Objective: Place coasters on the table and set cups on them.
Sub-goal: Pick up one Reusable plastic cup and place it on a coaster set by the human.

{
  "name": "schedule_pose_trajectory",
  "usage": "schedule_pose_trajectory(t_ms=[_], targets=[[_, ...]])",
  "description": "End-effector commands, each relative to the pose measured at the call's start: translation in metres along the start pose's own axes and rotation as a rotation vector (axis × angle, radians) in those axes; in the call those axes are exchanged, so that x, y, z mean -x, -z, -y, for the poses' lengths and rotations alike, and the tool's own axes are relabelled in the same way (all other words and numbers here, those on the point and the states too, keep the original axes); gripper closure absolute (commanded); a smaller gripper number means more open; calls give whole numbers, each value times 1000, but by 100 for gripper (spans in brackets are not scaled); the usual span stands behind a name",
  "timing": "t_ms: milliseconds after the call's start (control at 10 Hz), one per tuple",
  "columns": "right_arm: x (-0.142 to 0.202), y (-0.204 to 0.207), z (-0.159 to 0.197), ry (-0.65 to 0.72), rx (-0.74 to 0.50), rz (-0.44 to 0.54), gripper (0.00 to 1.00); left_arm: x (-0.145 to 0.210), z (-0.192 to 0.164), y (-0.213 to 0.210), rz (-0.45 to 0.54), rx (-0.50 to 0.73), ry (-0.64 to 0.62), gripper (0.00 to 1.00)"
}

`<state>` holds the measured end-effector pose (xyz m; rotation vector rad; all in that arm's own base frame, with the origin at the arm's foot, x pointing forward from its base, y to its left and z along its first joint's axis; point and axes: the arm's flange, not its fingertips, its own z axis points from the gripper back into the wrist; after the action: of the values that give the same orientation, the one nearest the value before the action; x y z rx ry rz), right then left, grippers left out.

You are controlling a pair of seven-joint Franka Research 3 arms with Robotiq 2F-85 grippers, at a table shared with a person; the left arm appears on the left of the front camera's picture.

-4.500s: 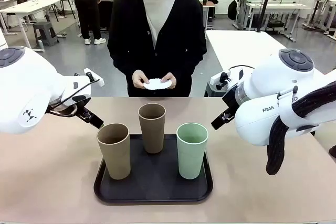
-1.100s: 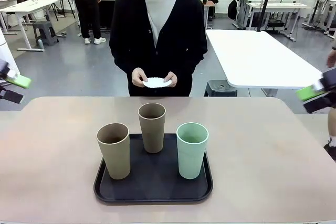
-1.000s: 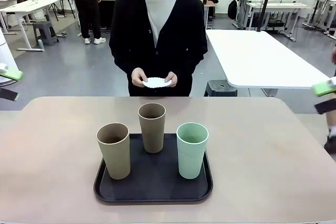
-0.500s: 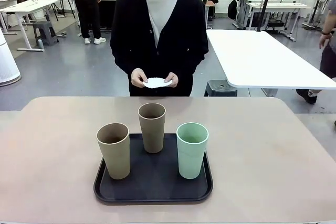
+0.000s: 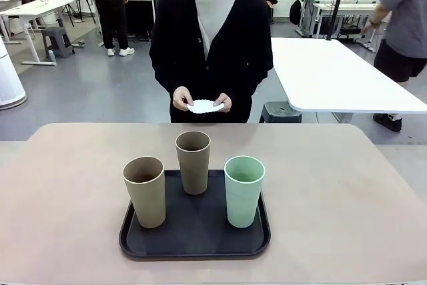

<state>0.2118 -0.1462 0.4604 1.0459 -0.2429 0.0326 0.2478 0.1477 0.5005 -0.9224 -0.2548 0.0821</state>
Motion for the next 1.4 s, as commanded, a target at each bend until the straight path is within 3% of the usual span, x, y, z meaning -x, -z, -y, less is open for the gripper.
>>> schedule_pose_trajectory(t_ms=[0, 1300], targets=[[0, 2, 4, 20, -15, -4, 0, 0, 0, 5, -7, 24, -6, 0], [0, 2, 4, 20, -15, -4, 0, 0, 0, 5, -7, 24, -6, 0]])
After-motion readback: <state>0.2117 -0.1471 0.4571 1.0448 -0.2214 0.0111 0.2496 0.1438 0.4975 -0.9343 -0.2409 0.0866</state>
